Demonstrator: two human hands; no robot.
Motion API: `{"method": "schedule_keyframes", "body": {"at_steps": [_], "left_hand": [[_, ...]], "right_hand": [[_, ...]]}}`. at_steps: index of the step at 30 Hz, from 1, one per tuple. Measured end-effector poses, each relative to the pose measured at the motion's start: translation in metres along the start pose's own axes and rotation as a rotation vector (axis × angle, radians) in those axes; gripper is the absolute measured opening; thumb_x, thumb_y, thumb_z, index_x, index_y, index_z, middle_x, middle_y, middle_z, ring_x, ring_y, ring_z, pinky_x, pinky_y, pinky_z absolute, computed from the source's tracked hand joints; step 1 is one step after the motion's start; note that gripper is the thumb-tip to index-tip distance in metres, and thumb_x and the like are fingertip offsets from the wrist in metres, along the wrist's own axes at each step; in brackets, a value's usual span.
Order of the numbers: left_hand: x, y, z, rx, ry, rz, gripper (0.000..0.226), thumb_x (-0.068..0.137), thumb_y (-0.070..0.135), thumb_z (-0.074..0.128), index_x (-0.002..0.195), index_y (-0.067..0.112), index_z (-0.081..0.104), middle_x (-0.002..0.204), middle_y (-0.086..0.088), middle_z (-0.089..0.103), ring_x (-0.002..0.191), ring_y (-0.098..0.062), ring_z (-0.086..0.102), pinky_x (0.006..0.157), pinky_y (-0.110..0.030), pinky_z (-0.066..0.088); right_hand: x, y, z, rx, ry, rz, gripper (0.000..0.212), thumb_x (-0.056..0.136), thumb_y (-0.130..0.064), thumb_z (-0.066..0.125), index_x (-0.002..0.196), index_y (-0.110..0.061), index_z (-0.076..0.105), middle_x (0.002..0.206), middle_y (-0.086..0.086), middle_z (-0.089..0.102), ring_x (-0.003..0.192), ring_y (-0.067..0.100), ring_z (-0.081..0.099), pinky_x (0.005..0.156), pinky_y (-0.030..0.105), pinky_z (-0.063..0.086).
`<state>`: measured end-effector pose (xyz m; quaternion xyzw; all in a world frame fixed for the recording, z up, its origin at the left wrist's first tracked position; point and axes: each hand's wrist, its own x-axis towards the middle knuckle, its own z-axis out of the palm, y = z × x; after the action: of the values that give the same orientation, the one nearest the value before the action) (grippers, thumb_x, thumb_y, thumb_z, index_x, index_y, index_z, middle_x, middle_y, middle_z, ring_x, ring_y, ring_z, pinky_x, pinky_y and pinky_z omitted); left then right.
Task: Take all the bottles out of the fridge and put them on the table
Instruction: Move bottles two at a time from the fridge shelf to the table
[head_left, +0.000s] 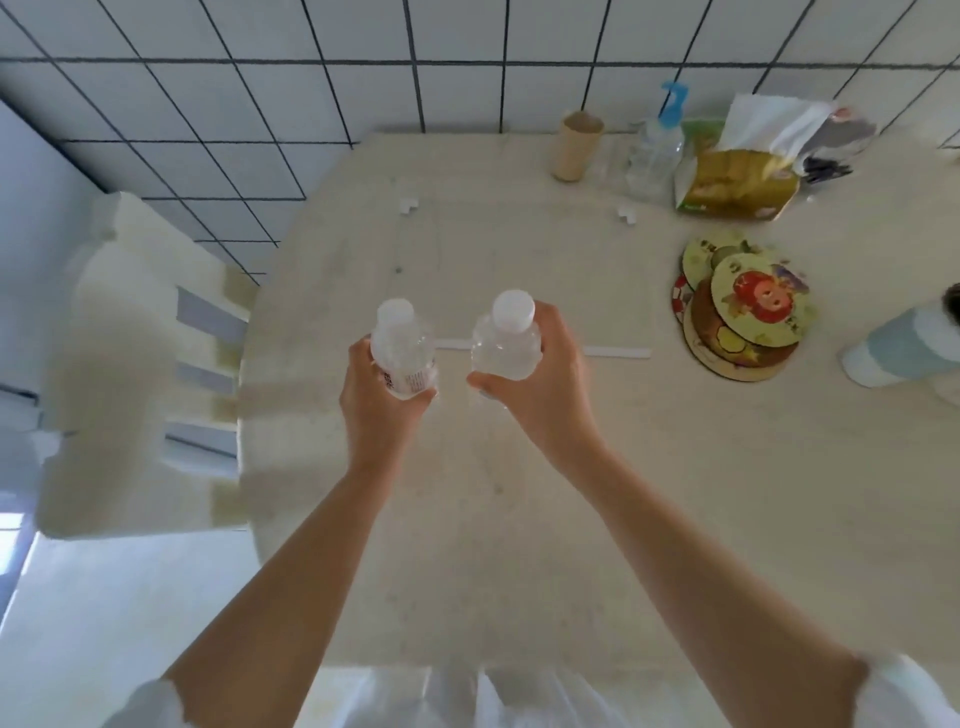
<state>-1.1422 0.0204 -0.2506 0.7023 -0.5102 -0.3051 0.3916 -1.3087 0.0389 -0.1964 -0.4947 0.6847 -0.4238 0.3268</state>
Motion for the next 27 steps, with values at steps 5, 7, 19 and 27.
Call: {"method": "schedule_keyframes", "body": {"at_steps": [5,7,19,27], "left_hand": [[0.026,-0.011,0.01,-0.018,0.043,-0.041,0.074,0.054,0.025,0.088,0.109,0.041,0.042,0.103,0.006,0.064,0.089,-0.017,0.065,0.078,-0.041,0.057],[0.033,-0.015,0.012,-0.004,0.038,-0.039,0.075,0.054,0.024,0.088,0.109,0.043,0.042,0.103,0.006,0.064,0.088,-0.016,0.065,0.077,-0.039,0.058],[0.035,-0.033,0.014,0.063,0.0,0.005,0.088,0.059,0.027,0.092,0.126,0.034,0.036,0.121,0.004,0.059,0.103,-0.019,0.062,0.082,-0.034,0.053],[0.034,-0.031,0.011,0.084,-0.032,0.011,0.083,0.062,0.027,0.089,0.13,0.023,0.041,0.122,0.003,0.06,0.104,-0.023,0.062,0.084,-0.042,0.054]], "right_hand": [[0.03,0.009,0.023,-0.012,-0.058,-0.018,0.074,0.052,-0.026,0.09,0.109,-0.041,0.046,0.106,-0.01,0.06,0.086,0.0,0.049,0.069,0.012,0.038],[0.036,0.012,0.03,-0.003,-0.065,-0.007,0.073,0.053,-0.027,0.089,0.109,-0.042,0.045,0.108,-0.01,0.06,0.087,-0.001,0.05,0.069,0.011,0.038],[0.037,0.016,0.05,-0.02,-0.155,-0.048,0.074,0.057,-0.023,0.089,0.115,-0.034,0.044,0.113,-0.01,0.047,0.09,-0.01,0.047,0.073,-0.002,0.036],[0.025,0.02,0.05,-0.061,-0.141,-0.07,0.076,0.065,-0.025,0.085,0.123,-0.038,0.039,0.118,-0.011,0.046,0.099,-0.018,0.043,0.079,-0.001,0.036]]}}
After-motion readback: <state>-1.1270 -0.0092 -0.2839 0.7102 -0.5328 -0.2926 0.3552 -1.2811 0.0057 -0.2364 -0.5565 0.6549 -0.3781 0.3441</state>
